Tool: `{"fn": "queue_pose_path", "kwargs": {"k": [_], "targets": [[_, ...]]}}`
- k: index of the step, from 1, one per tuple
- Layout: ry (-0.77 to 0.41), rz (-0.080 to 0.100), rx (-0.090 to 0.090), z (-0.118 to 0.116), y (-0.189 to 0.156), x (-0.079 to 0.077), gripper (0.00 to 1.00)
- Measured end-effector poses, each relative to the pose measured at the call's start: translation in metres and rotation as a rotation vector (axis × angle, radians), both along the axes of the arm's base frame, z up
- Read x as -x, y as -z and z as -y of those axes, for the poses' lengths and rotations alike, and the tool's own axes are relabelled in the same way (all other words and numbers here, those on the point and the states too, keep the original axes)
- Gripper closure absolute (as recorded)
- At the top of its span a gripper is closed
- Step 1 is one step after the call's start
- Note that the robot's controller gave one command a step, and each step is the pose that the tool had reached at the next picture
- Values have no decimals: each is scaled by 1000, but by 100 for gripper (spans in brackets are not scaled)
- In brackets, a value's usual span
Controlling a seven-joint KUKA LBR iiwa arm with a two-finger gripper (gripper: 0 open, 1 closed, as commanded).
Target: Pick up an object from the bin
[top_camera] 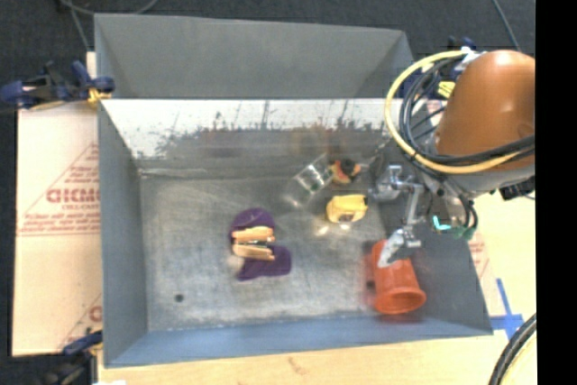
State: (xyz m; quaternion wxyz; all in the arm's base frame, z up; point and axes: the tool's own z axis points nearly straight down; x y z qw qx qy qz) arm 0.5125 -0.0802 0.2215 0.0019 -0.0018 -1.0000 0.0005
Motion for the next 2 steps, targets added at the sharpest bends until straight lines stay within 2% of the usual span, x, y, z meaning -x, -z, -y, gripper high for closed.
{"fn": "queue_pose_path", "kwargs": {"k": [1,2], "targets": [[-3,7,1,0,-3,-2,0],[-65,14,2,27,41,-74,0]]}}
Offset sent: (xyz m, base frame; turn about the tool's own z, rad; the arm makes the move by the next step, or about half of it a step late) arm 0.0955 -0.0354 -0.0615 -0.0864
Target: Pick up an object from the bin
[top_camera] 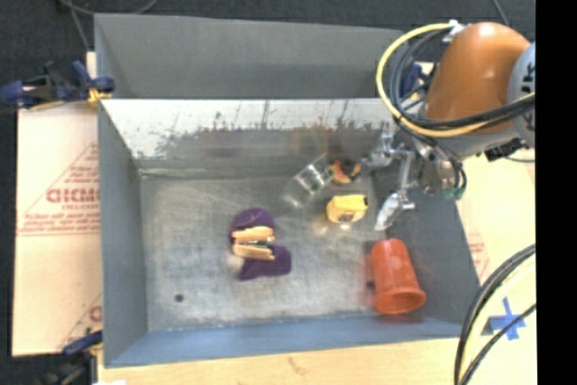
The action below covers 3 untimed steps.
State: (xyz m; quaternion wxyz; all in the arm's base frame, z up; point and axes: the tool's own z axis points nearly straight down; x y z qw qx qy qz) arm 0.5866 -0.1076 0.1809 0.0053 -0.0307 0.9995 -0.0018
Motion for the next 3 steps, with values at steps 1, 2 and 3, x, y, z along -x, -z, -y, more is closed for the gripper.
{"fn": "queue_pose_path", "kwargs": {"k": [1,2,3], "targets": [[-106,-6,-1,3,24,-38,0],[-154,-10,-1,-8,59,-15,0],[-146,-2,-1,-6,103,-26,0]]}}
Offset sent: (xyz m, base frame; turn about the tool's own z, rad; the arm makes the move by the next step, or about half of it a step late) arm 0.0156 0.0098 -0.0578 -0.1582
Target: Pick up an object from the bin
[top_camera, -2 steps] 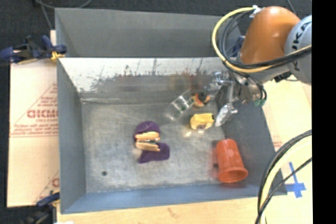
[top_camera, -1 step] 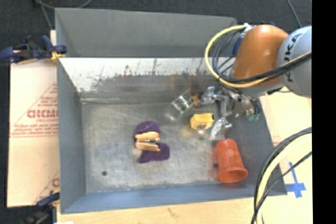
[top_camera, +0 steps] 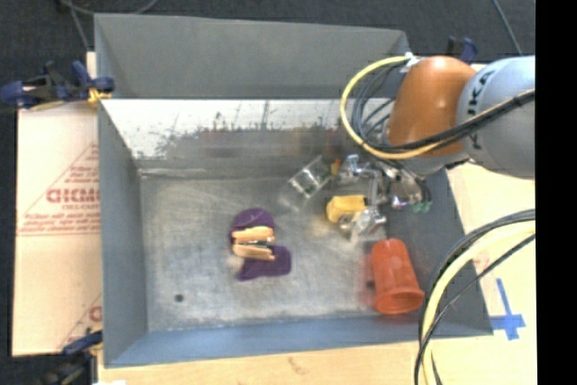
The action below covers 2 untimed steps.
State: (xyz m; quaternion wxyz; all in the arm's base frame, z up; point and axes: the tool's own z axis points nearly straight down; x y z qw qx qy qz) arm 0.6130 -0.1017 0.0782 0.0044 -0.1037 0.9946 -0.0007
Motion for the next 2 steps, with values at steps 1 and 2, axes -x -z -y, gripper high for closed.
{"fn": "queue_pose_path", "kwargs": {"k": [1,2], "targets": [[0,2,3,1,-8,0,100],[0,2,3,1,-8,0,100]]}}
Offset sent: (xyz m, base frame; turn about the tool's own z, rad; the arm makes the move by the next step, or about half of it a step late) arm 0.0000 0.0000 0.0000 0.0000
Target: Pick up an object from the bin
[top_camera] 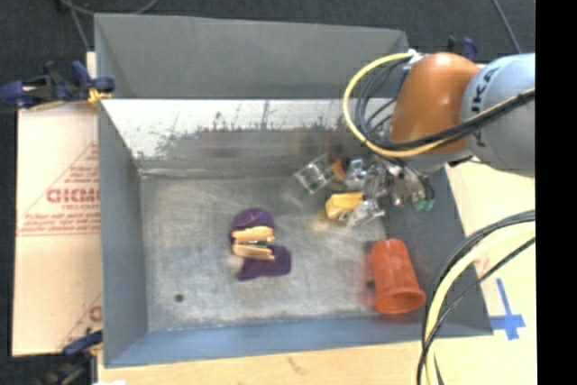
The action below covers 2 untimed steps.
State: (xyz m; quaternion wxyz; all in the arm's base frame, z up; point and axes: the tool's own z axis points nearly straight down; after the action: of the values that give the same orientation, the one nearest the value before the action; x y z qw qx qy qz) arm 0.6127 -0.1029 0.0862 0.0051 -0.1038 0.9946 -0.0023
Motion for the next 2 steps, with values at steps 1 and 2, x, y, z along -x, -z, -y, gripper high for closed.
{"fn": "queue_pose_path", "kwargs": {"k": [1,2], "targets": [[0,-4,-1,0,-3,1,100],[1,-11,-2,0,-13,2,100]]}}
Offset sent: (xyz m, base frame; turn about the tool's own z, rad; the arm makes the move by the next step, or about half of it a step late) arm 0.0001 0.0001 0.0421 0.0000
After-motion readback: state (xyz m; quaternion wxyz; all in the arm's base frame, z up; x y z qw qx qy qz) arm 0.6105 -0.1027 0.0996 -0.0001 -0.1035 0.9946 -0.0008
